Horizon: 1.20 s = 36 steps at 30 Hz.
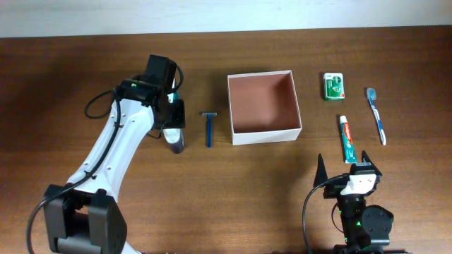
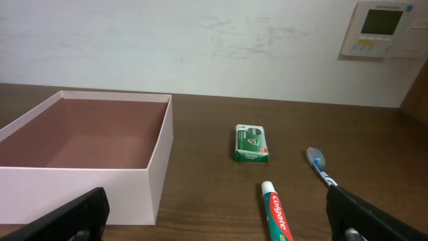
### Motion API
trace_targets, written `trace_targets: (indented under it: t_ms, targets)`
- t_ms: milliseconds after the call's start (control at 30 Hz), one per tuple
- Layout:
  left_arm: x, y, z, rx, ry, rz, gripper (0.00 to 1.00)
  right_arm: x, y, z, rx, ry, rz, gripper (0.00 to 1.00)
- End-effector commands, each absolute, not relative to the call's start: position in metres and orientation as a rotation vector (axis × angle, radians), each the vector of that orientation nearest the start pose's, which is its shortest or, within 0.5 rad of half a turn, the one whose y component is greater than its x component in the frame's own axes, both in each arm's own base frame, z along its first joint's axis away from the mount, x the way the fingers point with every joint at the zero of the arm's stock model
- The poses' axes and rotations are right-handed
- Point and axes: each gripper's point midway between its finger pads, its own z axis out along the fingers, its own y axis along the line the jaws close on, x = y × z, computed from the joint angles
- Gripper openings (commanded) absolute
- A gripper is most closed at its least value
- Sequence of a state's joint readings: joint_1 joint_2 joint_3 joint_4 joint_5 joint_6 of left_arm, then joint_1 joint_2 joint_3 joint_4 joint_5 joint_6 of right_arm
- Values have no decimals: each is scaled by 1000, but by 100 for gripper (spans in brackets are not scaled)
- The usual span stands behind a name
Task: Pack container
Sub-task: 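Lower the left gripper and close it on the soap bottle, then lift the soap bottle and carry it over the pink box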
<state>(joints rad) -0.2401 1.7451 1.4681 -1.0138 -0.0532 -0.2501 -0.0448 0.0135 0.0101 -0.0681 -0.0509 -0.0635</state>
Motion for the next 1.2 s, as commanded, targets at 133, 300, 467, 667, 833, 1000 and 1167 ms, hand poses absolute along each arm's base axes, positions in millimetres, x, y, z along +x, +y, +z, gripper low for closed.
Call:
trace_targets:
  t_ms: [133, 300, 467, 667, 833, 1000, 1167]
  targets:
    - [383, -82, 133, -25, 2834, -21, 44, 246, 0, 158, -68, 1640, -33, 99]
    - [384, -82, 134, -24, 2832, -21, 44, 246, 0, 158, -68, 1640, -33, 99]
    - [388, -83, 142, -25, 2814, -28, 40, 246, 0, 158, -68, 1640, -33, 99]
    - [391, -84, 148, -25, 2799, -33, 36, 246, 0, 158, -68, 1640, -33, 99]
    - [389, -84, 148, -25, 2809, -30, 34, 246, 1, 158, -68, 1640, -33, 99]
    - [389, -84, 148, -25, 2809, -29, 33, 246, 0, 158, -68, 1640, -33, 99]
    - [391, -84, 151, -25, 2800, -32, 30, 246, 1, 158, -68, 1640, -33, 99]
